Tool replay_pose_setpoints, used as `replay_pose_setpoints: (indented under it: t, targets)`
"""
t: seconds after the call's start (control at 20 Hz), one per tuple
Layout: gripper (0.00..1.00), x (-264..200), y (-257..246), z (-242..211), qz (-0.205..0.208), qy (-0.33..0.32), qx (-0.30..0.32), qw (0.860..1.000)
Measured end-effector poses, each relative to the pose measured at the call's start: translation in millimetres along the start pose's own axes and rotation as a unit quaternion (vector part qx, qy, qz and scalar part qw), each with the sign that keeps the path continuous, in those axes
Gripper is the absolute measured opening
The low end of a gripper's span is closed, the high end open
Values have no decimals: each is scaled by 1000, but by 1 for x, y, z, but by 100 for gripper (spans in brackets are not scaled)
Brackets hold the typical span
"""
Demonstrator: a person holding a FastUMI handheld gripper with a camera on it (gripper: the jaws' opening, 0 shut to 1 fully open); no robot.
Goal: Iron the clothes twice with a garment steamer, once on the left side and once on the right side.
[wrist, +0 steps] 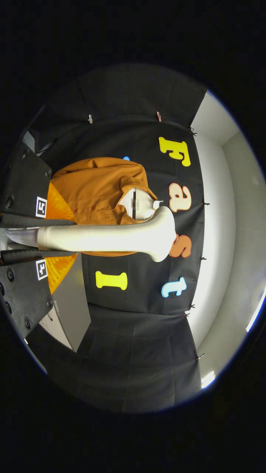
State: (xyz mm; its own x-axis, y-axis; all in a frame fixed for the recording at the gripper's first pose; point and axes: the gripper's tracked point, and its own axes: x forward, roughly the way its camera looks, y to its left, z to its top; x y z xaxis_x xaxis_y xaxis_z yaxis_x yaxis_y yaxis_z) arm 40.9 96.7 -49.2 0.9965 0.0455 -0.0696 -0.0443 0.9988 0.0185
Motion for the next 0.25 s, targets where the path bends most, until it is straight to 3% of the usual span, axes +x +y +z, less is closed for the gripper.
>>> replay_pose_setpoints:
  t: [0.25]
  targets:
    - [26,0,0,1,3,0,-2,1000]
